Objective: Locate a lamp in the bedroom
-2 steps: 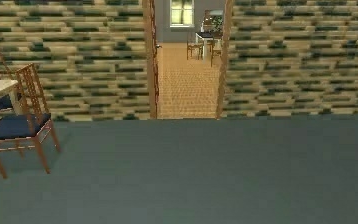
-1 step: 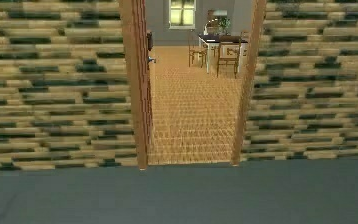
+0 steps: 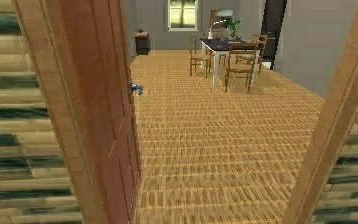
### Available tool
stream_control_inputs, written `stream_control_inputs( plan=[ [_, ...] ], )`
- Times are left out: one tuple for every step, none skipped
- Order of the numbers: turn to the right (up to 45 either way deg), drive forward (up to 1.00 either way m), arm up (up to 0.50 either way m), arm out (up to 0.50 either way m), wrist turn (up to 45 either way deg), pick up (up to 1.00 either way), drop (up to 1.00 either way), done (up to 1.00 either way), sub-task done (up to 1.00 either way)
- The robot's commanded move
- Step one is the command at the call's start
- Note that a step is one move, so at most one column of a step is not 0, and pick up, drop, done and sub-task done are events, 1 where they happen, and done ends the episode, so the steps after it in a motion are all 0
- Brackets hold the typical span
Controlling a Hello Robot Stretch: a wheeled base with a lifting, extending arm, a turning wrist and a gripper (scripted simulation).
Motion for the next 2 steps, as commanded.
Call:
stream_control_inputs(
  plan=[
    [0.0,1.00,0.00,0.00,0.0,0.00,0.00,0.00,0.00],
    [12.0,0.00,0.00,0.00,0.0,0.00,0.00,0.00,0.00]
  ],
)
